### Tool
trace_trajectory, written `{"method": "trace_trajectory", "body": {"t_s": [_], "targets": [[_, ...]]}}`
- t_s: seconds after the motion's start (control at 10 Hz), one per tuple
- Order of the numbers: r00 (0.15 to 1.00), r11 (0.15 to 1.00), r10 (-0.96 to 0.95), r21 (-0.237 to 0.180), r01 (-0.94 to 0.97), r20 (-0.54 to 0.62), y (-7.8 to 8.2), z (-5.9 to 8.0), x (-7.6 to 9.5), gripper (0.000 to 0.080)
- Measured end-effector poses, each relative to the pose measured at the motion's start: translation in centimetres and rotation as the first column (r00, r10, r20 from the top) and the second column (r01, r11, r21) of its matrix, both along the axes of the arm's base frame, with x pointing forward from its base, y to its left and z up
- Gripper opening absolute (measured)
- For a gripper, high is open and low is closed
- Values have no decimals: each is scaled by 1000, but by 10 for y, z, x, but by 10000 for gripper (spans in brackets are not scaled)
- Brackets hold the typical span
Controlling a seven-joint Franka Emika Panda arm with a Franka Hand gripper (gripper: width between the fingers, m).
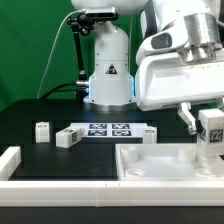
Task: Assemble one leg
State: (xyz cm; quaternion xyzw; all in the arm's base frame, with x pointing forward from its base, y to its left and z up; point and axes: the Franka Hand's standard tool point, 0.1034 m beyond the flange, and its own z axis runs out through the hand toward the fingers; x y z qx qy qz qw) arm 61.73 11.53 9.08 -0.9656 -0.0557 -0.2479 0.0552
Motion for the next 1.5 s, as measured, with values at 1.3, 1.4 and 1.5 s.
{"method": "trace_trajectory", "body": {"t_s": [1.3, 1.4, 1.5], "targets": [[999, 1000, -21, 4, 21, 46, 1, -20, -5, 590], [999, 1000, -21, 4, 21, 46, 1, -20, -5, 637], [999, 1000, -21, 4, 21, 46, 0, -20, -5, 647]]}}
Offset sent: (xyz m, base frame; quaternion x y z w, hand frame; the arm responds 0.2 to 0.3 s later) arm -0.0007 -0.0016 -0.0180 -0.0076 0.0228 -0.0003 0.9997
